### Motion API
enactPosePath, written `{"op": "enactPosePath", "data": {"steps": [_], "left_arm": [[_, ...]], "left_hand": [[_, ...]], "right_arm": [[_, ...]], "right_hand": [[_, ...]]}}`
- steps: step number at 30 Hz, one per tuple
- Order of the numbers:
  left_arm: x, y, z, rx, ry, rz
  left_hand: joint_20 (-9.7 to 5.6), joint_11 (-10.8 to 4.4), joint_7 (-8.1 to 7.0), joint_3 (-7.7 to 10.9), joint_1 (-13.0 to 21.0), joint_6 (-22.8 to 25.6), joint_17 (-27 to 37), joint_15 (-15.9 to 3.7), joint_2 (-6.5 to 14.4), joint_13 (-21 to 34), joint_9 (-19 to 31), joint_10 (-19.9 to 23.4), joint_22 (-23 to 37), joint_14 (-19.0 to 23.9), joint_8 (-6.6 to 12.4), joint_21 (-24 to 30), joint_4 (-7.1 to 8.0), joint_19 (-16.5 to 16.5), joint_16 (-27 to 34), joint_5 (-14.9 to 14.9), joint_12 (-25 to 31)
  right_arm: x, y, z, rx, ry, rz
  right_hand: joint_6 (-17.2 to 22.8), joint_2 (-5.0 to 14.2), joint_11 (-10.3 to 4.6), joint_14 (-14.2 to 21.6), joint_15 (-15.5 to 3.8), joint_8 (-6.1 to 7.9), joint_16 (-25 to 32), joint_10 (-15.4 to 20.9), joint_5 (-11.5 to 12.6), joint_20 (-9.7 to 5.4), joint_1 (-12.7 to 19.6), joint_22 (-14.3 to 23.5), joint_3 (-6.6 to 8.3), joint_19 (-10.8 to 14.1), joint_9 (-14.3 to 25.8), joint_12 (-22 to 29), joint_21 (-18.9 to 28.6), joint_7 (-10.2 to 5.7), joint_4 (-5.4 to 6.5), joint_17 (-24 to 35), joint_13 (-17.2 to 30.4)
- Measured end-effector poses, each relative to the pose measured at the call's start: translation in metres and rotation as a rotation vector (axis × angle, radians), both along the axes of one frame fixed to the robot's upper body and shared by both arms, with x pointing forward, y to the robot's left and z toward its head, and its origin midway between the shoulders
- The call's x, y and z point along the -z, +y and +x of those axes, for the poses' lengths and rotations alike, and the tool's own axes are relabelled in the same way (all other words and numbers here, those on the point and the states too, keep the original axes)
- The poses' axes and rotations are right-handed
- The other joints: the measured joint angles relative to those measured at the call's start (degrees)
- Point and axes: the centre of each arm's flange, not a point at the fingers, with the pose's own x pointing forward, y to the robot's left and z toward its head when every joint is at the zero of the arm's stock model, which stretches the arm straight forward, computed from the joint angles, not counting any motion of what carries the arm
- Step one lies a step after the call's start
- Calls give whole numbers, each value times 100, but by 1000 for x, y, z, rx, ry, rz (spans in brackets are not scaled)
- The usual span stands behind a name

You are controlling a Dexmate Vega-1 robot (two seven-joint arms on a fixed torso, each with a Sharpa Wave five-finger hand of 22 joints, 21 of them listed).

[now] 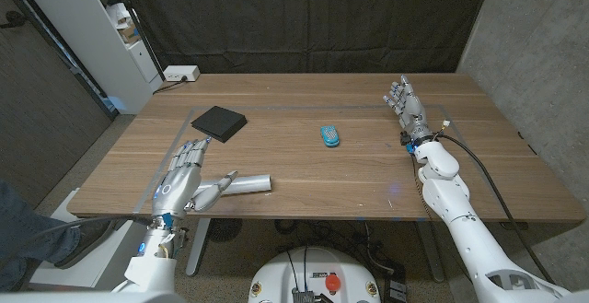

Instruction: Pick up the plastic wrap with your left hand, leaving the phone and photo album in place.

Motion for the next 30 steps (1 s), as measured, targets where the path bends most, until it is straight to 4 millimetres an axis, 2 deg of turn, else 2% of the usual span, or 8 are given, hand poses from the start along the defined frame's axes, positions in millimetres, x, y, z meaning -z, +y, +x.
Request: {"op": "enactPosePath", "data": {"steps": [10, 30], "left_arm": [[1, 0, 9, -20, 40, 10], [4, -2, 18, -91, 145, 43]], "left_hand": [[30, -11, -61, 0, 57, 61, 0, 0, -11, 0, -1, 11, -1, 0, 0, 0, 0, 30, 0, 22, 0], [102, -43, -71, 0, 173, 115, -1, -18, -22, -1, -1, 43, -1, 131, 0, 0, 0, 102, 0, 44, 0]], "right_arm": [[-1, 0, 3, 2, 3, 0], [0, 4, 7, 1, 8, 4]], "right_hand": [[0, 0, 0, 21, 21, 0, 0, 0, 0, 0, 0, 0, 0, 0, 0, 0, 0, 0, 0, 0, 0], [0, 0, 0, 20, 21, 0, 0, -1, 0, 0, 0, -1, -24, -1, 0, 0, 0, 0, -24, -1, 0]]}}
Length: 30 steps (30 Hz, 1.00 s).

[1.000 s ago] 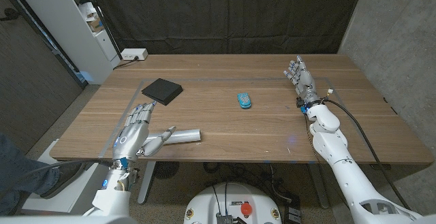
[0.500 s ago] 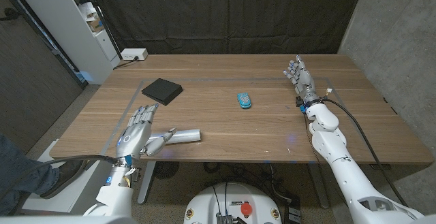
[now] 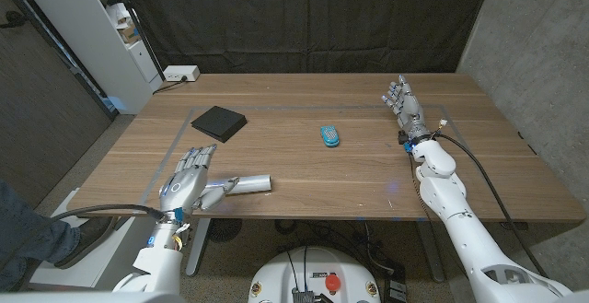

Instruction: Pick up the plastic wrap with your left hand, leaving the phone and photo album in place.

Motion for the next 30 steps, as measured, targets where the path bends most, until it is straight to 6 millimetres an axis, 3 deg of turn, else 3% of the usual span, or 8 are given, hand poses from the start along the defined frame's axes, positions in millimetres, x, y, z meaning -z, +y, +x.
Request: {"op": "enactPosePath", "data": {"steps": [30], "left_arm": [[3, -4, 15, -33, 128, 22]], "left_hand": [[-20, -28, -12, 0, 120, 152, -1, -6, -31, -1, 0, 153, -1, 153, 0, 0, 0, 63, 0, 22, 0]], "right_arm": [[0, 5, 4, -4, 11, -3]], "right_hand": [[0, 0, 0, 0, 0, 0, 0, 0, 23, 1, 0, 0, 1, 0, 0, 0, 0, 0, 0, -1, 0]]}}
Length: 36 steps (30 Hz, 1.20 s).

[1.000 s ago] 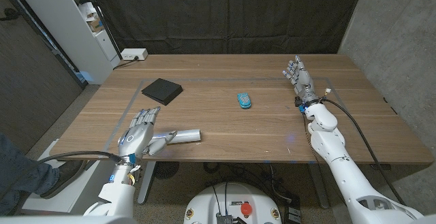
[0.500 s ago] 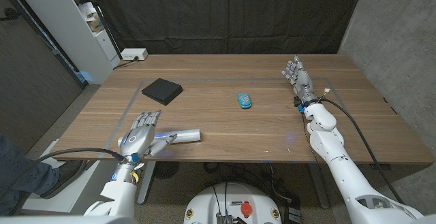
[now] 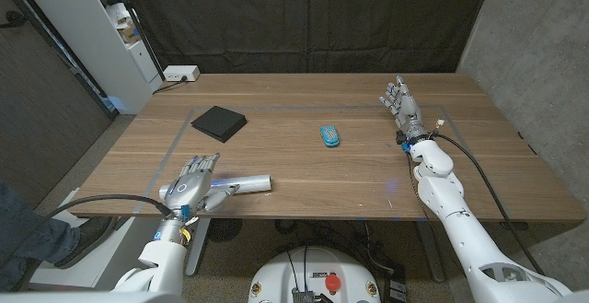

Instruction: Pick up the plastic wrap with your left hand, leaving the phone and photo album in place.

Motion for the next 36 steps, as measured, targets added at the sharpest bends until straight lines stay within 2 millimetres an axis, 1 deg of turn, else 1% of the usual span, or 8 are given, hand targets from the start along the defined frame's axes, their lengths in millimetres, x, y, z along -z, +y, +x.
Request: {"op": "enactPosePath", "data": {"steps": [3, 11, 14, 19, 24, 31, 33, 36], "left_arm": [[0, 0, 1, 0, 11, 0], [0, -5, 6, 8, 26, 9], [2, -4, 8, 3, 45, 4], [2, -6, 11, 7, 55, 6], [5, -6, 14, 8, 74, 1], [7, -8, 18, 8, 93, 2], [7, -8, 19, 6, 99, 2], [8, -9, 19, 5, 103, 3]], "left_hand": [[8, 0, 0, 0, 0, 0, 0, 0, 0, 0, 0, 0, 0, 0, 0, 0, 0, 8, 0, 0, 0], [8, 0, -20, 0, 50, 20, 0, 0, 4, 0, 0, 0, 0, 0, 0, 0, 0, 8, 0, 0, 0], [8, -22, 11, 0, 54, 51, 0, 0, 7, 0, 0, 22, 0, 0, 0, 0, 0, 8, 0, 0, 0], [8, 9, 11, 0, 54, 51, 0, -23, 7, 0, 0, 51, 0, 23, 0, 0, 0, 8, 0, 0, 0], [22, -11, -20, 0, 76, 81, 0, -7, 30, 0, 0, 71, 0, 75, 0, 0, 0, 22, 0, 0, 33], [31, -11, -6, 0, 128, 95, 0, -7, 23, 0, 0, 71, 0, 75, 0, 0, 0, 31, 0, 0, 33], [31, -41, 2, 0, 128, 103, 0, -7, 23, 8, 0, 101, 0, 76, 0, 0, 0, 31, 0, 0, 33], [31, -41, -1, 0, 128, 145, -1, -37, 23, 29, 0, 102, 0, 105, 45, 0, 0, 31, 0, 0, 33]], "right_arm": [[1, 0, 1, 0, 2, 1], [1, 1, 2, -1, 0, 4], [1, 1, 4, -2, 3, 6], [2, 1, 5, -3, 3, 8], [5, 1, 7, -3, 11, 11], [6, 1, 8, -4, 12, 13], [6, 1, 9, -5, 12, 14], [6, 1, 9, -5, 13, 15]], "right_hand": [[0, 0, 0, 0, 0, 0, 0, 0, 0, 31, 0, 0, 0, 31, 0, 0, 0, 0, 0, 0, 0], [0, 0, 13, 0, 0, 0, 0, 12, 0, 31, 0, 0, 0, 31, 0, 0, 0, 0, 0, 0, 0], [0, 0, 31, 0, 0, 0, 0, 31, 0, 30, 0, 0, 0, 31, 0, 0, 0, 0, 0, 0, 0], [0, 0, 31, 0, 0, 0, 0, 31, 0, 30, 0, 0, -17, 30, 0, 0, 0, 0, 18, 0, 0], [0, 0, 31, 0, 0, 0, 0, 31, 0, 30, 0, 0, -38, 30, 0, 0, 0, 0, -3, 0, 0], [0, 0, 31, 0, 0, 0, 0, 31, 0, 30, 0, 0, -41, 30, 0, 0, 0, 0, -7, -1, 0], [0, 0, 31, 0, 0, 0, 0, 31, 0, 30, 0, 0, -40, 30, 0, 0, 0, 0, -7, -1, 0], [0, 0, 31, 0, 0, 0, 0, 31, 0, 30, 0, 0, -40, 30, 0, 0, 0, 0, -7, -1, 0]]}}
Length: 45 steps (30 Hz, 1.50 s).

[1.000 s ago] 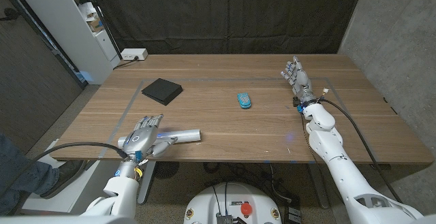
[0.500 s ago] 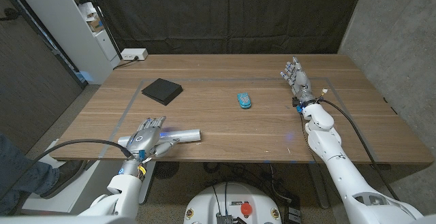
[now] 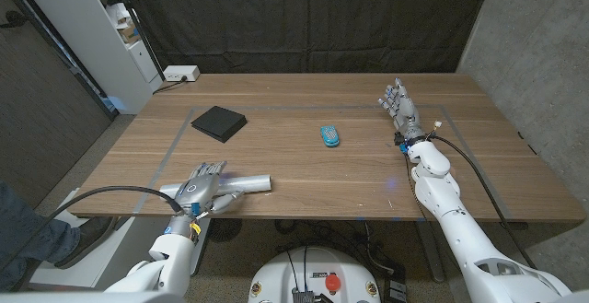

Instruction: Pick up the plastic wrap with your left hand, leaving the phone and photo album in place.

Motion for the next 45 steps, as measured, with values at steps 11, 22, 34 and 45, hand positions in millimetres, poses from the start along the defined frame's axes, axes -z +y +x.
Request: {"op": "enactPosePath", "data": {"steps": [11, 22, 34, 45], "left_arm": [[4, 0, 3, -5, 16, -3], [6, -1, 4, -5, 28, -1], [9, -3, 8, -18, 41, 6], [9, -6, 15, -12, 46, 5]], "left_hand": [[20, 2, -13, 0, 76, 16, 0, -2, 30, 0, 0, 63, 29, 62, 0, 0, 0, 20, 0, 0, -2], [18, 1, -19, 0, 121, 80, 0, -5, 30, -1, 0, 103, 29, 120, 0, 0, 0, 81, 0, 0, 22], [48, -51, -28, 0, 151, 133, 0, -45, 60, -1, 0, 154, 29, 160, 0, 0, 0, 111, 0, 0, 22], [51, -51, -50, 0, 174, 172, 0, -73, 82, -2, 0, 215, 28, 238, 0, 23, 0, 156, 0, 0, 43]], "right_arm": [[2, 0, 2, -1, 5, 3], [5, 1, 3, -3, 12, 5], [12, 1, 5, -6, 26, 7], [14, 0, 7, -5, 33, 12]], "right_hand": [[0, 0, 0, 0, 0, 0, 0, 0, 0, 0, 0, 0, 0, 0, 0, 0, 0, 0, 0, 0, 0], [0, 0, 0, 0, 0, 0, 0, 0, 0, 0, 0, 0, 1, 0, 0, 0, 0, 0, 0, 0, 0], [0, 0, 0, 0, 0, 0, 0, 0, 0, 0, 0, 0, -15, 0, 0, 0, 0, 0, 15, 29, 0], [0, 0, 0, 0, 0, 0, 0, -1, 0, 0, 0, 0, -15, 0, 0, 0, 0, 0, 15, 29, 0]]}}
